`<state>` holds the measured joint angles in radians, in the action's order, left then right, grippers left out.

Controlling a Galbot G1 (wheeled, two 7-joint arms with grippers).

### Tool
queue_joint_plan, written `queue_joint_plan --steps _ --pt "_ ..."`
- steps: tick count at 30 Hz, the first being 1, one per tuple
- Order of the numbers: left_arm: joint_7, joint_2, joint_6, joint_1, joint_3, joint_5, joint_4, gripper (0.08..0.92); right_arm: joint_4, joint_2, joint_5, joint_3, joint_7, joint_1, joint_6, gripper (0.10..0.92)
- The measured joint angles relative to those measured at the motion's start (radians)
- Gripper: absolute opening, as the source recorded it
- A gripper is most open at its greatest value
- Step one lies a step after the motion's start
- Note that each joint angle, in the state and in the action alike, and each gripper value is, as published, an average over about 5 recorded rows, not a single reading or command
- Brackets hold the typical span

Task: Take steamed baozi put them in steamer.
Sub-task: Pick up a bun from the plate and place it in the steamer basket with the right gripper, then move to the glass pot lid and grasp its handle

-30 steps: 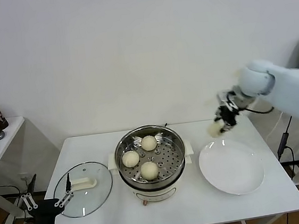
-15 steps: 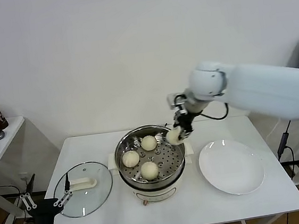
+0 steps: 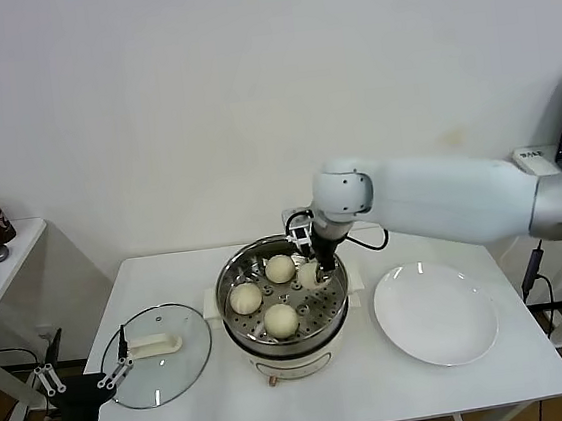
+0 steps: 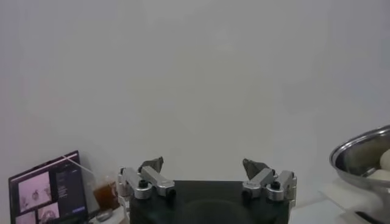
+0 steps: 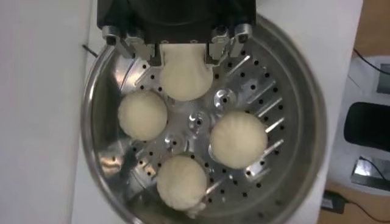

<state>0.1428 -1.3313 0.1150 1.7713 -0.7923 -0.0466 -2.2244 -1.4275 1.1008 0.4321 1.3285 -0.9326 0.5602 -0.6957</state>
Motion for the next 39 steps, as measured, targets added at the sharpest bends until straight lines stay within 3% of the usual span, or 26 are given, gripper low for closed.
queue_joint_plan --steps 7,17,20,30,39 --pt "0.000 0.001 0.000 0.000 -0.001 0.001 0.001 0.823 0.024 0.017 -0.026 -0.006 0.010 -0.043 -0.012 0.481" --pt "-0.001 0.000 0.000 -0.001 -0.004 0.002 -0.005 0.823 0.006 -0.009 -0.025 -0.042 0.024 -0.052 -0.023 0.760" --pt "-0.001 0.000 0.000 -0.004 -0.003 0.003 -0.005 0.823 -0.024 -0.039 -0.016 -0.068 0.028 -0.046 -0.025 0.810" --pt "-0.002 -0.001 0.007 -0.016 -0.005 0.021 0.002 0.823 -0.212 -0.250 0.060 -0.248 0.164 -0.141 -0.004 0.823" --pt "-0.008 -0.011 0.031 -0.011 -0.001 0.025 0.015 0.823 -0.396 -0.423 0.024 -0.739 0.451 -0.613 0.172 0.823"
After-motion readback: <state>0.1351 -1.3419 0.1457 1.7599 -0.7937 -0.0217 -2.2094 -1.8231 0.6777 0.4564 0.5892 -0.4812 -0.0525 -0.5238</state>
